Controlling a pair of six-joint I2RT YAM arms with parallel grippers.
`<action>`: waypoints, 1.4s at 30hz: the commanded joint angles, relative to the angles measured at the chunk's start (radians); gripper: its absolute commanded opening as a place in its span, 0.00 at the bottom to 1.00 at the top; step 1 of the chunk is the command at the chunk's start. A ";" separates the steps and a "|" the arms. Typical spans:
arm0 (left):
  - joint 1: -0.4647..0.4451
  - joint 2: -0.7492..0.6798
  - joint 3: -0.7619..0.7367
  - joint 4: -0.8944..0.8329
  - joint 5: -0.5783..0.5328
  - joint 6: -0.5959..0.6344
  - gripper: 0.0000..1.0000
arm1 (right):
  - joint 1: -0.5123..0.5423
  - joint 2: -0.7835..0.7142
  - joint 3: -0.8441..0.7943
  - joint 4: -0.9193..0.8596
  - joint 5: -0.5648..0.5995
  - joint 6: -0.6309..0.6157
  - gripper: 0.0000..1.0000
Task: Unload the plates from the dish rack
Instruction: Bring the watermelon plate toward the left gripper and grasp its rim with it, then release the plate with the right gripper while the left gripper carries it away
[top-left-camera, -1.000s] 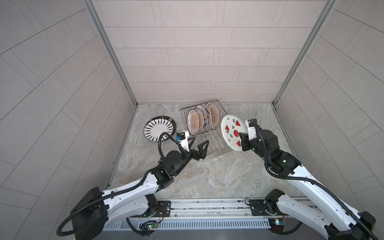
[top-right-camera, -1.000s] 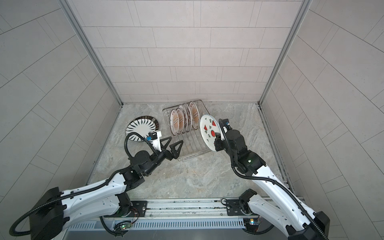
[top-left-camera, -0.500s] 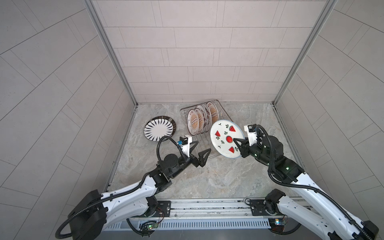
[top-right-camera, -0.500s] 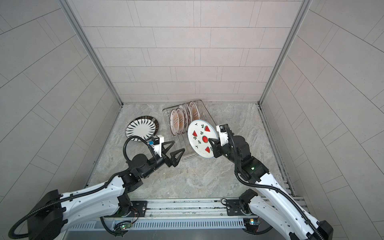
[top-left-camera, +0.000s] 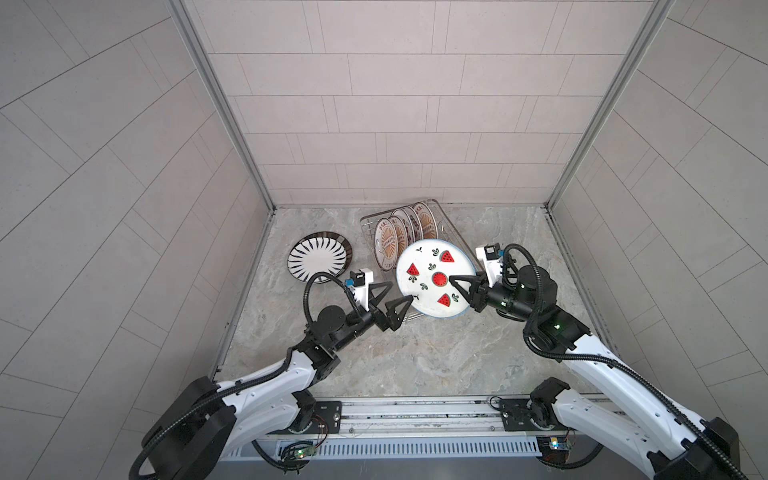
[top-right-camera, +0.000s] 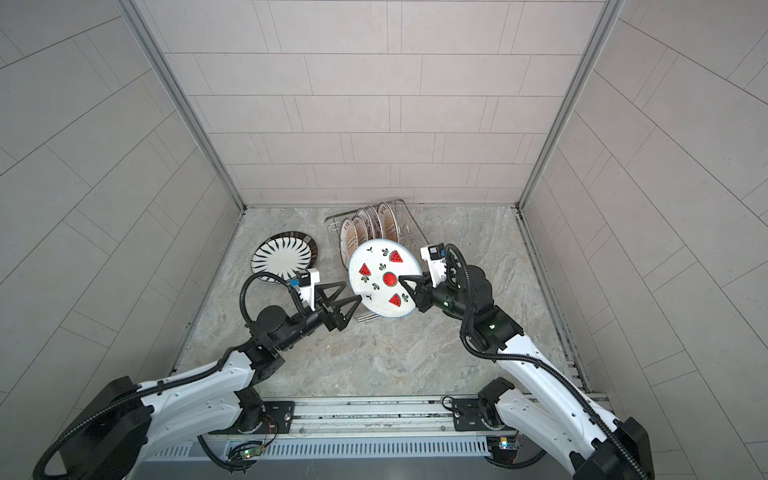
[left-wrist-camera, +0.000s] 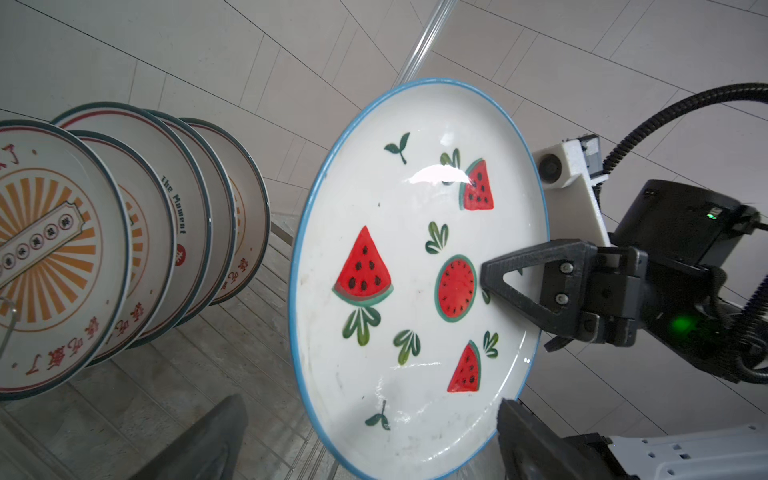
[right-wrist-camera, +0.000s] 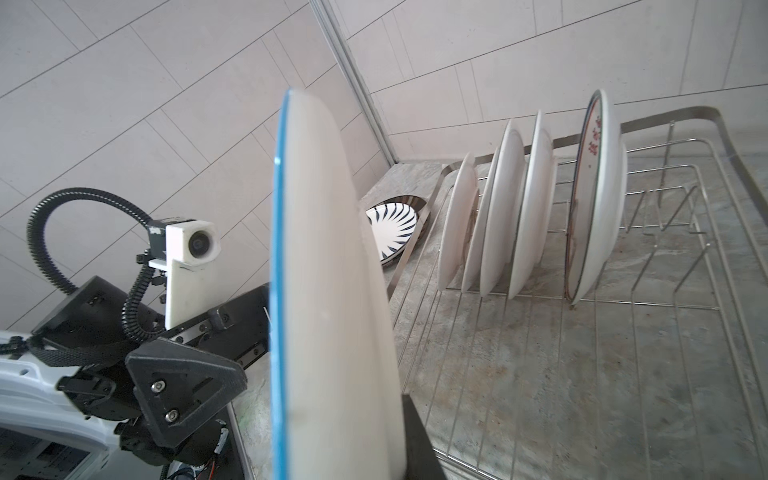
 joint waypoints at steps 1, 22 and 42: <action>0.014 0.019 -0.009 0.148 0.082 -0.047 1.00 | -0.005 -0.028 0.006 0.227 -0.104 0.033 0.13; 0.020 0.117 -0.005 0.368 0.241 -0.191 0.82 | -0.006 -0.073 -0.081 0.320 -0.218 0.012 0.12; 0.019 0.143 0.011 0.368 0.272 -0.234 0.20 | -0.004 -0.068 -0.102 0.346 -0.213 0.012 0.11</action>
